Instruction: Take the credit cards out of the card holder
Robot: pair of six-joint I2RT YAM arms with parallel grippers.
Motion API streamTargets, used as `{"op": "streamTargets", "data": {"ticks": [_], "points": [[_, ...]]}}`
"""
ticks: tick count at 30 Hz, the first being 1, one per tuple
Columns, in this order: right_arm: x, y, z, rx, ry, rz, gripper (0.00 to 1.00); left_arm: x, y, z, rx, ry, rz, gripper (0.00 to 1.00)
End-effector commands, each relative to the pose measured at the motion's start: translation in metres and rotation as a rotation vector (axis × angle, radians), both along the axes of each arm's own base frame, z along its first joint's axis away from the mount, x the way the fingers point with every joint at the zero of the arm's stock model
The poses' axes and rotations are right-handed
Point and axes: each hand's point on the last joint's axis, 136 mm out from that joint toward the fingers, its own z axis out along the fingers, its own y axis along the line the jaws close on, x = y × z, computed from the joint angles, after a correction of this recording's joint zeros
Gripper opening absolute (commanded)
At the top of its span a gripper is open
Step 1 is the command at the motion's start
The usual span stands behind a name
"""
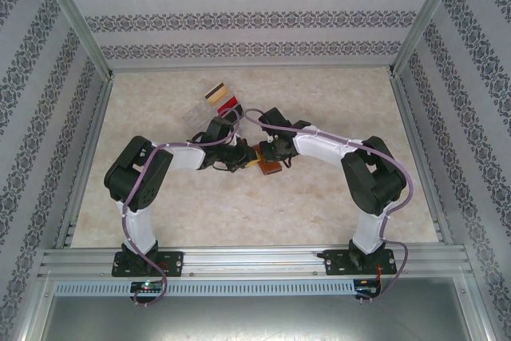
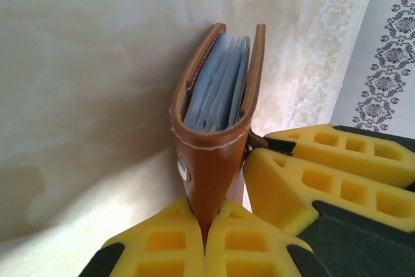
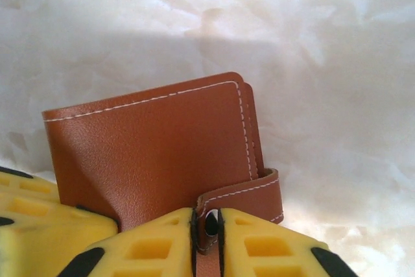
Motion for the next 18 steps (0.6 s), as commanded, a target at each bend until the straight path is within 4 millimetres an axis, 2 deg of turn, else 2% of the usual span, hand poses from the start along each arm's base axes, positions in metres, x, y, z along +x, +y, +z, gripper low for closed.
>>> {"op": "streamTargets", "data": {"ticks": [1, 6, 9, 12, 16, 18], "points": [[0.011, -0.046, 0.004, -0.152, -0.084, -0.133, 0.16, -0.007, 0.004, 0.006, 0.033, 0.003, -0.01, 0.0], [0.013, -0.061, 0.006, -0.195, -0.116, -0.173, 0.15, -0.009, 0.007, 0.001, 0.059, 0.033, 0.005, 0.0], [0.011, -0.053, 0.003, -0.135, -0.093, -0.141, 0.19, -0.007, 0.008, 0.004, 0.066, 0.026, 0.009, 0.0], [0.012, -0.036, 0.005, -0.019, -0.05, -0.096, 0.27, -0.004, 0.012, 0.011, 0.104, 0.009, 0.013, 0.27], [0.016, -0.021, 0.006, 0.106, -0.008, -0.071, 0.3, 0.002, 0.022, 0.019, 0.177, -0.045, 0.031, 0.52], [0.017, -0.02, 0.003, 0.116, 0.001, -0.067, 0.3, 0.006, 0.031, 0.022, 0.234, -0.071, 0.051, 0.6]]}}
